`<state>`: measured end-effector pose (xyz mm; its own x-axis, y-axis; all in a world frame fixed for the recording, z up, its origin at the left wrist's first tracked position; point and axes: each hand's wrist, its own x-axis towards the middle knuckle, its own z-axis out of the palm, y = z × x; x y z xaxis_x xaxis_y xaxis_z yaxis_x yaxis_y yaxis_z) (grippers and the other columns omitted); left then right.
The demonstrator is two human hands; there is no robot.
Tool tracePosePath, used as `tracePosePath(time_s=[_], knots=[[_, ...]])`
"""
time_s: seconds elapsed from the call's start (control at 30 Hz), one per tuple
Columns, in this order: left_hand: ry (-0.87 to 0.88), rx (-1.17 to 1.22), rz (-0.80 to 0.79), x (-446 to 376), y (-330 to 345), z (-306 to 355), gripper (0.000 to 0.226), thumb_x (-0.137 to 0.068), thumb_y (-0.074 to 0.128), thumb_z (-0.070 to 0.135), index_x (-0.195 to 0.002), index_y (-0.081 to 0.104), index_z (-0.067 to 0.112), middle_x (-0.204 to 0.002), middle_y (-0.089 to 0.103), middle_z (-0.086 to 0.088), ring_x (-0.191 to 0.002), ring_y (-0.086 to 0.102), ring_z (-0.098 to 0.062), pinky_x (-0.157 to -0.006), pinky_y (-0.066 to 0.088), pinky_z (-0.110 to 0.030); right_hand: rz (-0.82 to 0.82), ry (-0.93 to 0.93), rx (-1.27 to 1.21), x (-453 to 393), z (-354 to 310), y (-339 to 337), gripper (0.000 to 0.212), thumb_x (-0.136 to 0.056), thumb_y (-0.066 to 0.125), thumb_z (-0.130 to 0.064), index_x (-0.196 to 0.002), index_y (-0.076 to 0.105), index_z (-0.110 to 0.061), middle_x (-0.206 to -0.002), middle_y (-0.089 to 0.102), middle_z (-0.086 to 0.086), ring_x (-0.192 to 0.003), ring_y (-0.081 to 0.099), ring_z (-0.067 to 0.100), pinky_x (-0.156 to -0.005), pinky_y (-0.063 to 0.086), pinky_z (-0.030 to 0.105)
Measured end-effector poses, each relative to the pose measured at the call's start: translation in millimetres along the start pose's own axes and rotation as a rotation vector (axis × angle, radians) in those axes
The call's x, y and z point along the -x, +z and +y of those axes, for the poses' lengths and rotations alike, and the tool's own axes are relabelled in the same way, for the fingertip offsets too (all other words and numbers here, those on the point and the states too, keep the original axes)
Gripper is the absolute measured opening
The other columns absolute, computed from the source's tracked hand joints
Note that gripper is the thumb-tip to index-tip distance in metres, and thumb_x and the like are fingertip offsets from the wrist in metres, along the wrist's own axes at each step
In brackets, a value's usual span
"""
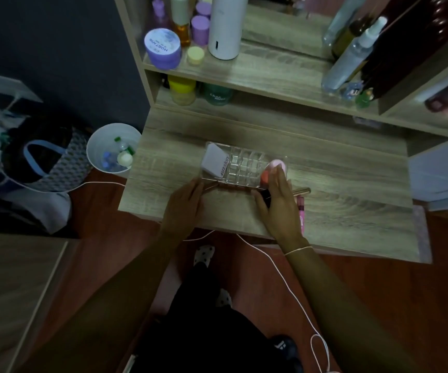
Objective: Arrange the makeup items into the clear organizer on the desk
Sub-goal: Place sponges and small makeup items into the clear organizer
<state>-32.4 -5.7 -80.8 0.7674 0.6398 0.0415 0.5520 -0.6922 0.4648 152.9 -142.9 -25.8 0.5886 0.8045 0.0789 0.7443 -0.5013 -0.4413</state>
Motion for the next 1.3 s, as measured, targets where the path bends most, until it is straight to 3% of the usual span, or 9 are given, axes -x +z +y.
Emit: tracePosePath(time_s=[0.2,0.4,0.57,0.7,0.83,0.93,1.07,1.17,1.3], knots=[[-0.019,-0.034,-0.058,-5,1,-1,0.046,-0.091,0.06,0.012,-0.132,0.048,-0.005,-0.14,0.048,-0.026,-0.124,0.05,-0.039,-0.103,0.043,-0.052,-0.03,-0.12,0.032,4,-4,5,0.057,-0.094,0.057,-0.03,-0.138,0.043,0.003,-0.153,0.035,0.019,-0.143,0.031,0.031,-0.116,0.033,0.044],[-0.018,-0.094,-0.097,-10,2,0,0.045,-0.094,0.055,0.014,-0.136,0.045,0.0,-0.141,0.047,-0.022,-0.126,0.048,-0.036,-0.105,0.039,-0.05,-0.117,-0.299,0.076,16,-9,23,0.044,-0.091,0.061,-0.024,-0.126,0.058,0.002,-0.131,0.059,0.021,-0.121,0.059,0.032,-0.103,0.046,0.039],[-0.038,-0.137,-0.118,-14,0,3,0.042,-0.098,0.046,0.016,-0.139,0.043,0.009,-0.14,0.05,-0.015,-0.124,0.048,-0.031,-0.104,0.039,-0.045,-0.284,-0.303,0.149,9,-7,31,0.04,-0.095,0.054,-0.023,-0.125,0.058,0.004,-0.131,0.059,0.022,-0.122,0.056,0.034,-0.107,0.043,0.046],[-0.038,-0.117,-0.093,-13,-6,5,0.041,-0.089,0.059,0.004,-0.129,0.054,0.003,-0.124,0.06,-0.023,-0.109,0.058,-0.039,-0.09,0.047,-0.05,-0.348,-0.284,0.221,1,-8,30,0.043,-0.097,0.048,-0.022,-0.134,0.05,-0.001,-0.139,0.052,0.019,-0.125,0.05,0.033,-0.107,0.039,0.041],[-0.066,-0.119,-0.132,-13,-7,4,0.045,-0.093,0.053,0.006,-0.137,0.046,0.005,-0.126,0.057,-0.023,-0.113,0.054,-0.037,-0.094,0.045,-0.049,-0.392,-0.254,0.298,-6,-11,30,0.044,-0.098,0.042,-0.021,-0.14,0.042,-0.008,-0.139,0.048,0.014,-0.123,0.047,0.031,-0.101,0.039,0.042],[-0.061,-0.125,-0.128,-11,-9,4,0.046,-0.092,0.055,0.006,-0.137,0.046,0.005,-0.122,0.058,-0.024,-0.107,0.056,-0.039,-0.089,0.049,-0.049,-0.383,-0.258,0.351,-12,-13,32,0.04,-0.097,0.038,-0.016,-0.135,0.044,-0.008,-0.132,0.05,0.014,-0.12,0.047,0.03,-0.097,0.041,0.04],[0.044,-0.155,-0.083,-4,-11,8,0.05,-0.076,0.072,-0.001,-0.124,0.059,0.005,-0.109,0.065,-0.023,-0.088,0.064,-0.039,-0.072,0.058,-0.044,-0.358,-0.277,0.352,-19,-12,37,0.031,-0.095,0.042,-0.007,-0.123,0.055,-0.004,-0.119,0.056,0.017,-0.111,0.052,0.032,-0.093,0.04,0.038],[0.095,-0.103,-0.029,-3,-10,8,0.052,-0.068,0.076,-0.004,-0.117,0.062,0.005,-0.107,0.065,-0.02,-0.084,0.065,-0.036,-0.07,0.057,-0.04,-0.388,-0.3,0.362,-23,-11,40,0.029,-0.094,0.043,-0.008,-0.119,0.058,-0.005,-0.116,0.057,0.016,-0.11,0.051,0.033,-0.092,0.042,0.041],[0.099,0.066,0.023,-9,-21,18,0.043,-0.084,0.047,0.015,-0.127,0.054,0.014,-0.111,0.061,-0.017,-0.097,0.059,-0.032,-0.084,0.053,-0.04,-0.37,-0.298,0.291,-26,-12,40,0.026,-0.096,0.046,-0.012,-0.118,0.059,-0.007,-0.116,0.058,0.014,-0.11,0.052,0.031,-0.089,0.045,0.041]])
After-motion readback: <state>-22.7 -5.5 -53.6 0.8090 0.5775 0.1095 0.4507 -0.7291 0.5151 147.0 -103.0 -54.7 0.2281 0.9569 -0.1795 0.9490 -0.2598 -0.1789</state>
